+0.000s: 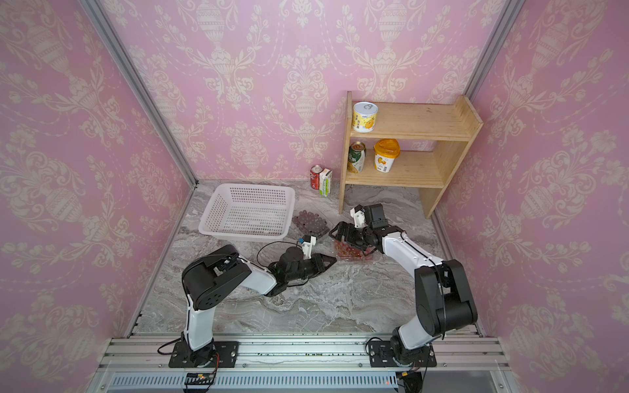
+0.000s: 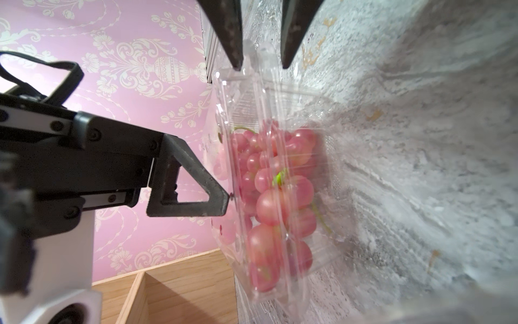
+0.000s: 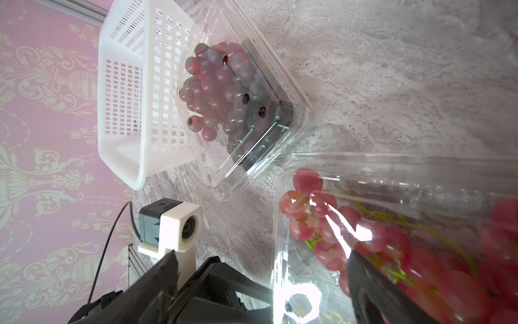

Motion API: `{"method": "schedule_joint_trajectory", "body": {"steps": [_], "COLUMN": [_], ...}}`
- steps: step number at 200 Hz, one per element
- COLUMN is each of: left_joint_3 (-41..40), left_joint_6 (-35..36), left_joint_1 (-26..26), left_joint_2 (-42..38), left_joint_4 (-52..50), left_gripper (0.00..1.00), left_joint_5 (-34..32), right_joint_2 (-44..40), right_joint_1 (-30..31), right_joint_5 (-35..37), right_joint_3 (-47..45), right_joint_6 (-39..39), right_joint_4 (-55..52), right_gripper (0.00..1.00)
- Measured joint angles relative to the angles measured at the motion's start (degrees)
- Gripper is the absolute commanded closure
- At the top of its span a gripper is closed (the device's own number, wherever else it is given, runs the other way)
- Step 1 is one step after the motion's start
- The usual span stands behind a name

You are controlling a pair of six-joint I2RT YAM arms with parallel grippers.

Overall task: Pack grapes into containers
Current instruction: Close the packing box at the center of the board.

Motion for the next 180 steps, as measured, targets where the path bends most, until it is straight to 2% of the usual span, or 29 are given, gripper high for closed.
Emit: {"method": "schedule_joint_trajectory", "body": {"steps": [180], "left_joint_3": [1.2], "left_joint_6": [-0.2], "left_joint_1": [0.0], "left_joint_2": [1.1], "left_joint_4": [0.6], "left_gripper": [0.87], "left_joint_5": [-0.3], "right_joint_2": [-0.1], "right_joint_1": [0.0], "right_joint_5": [0.0], "right_joint_3": [-0.2], "right_joint_6": [0.0], "right_joint_4": [0.1], "right_gripper": [0.05]}}
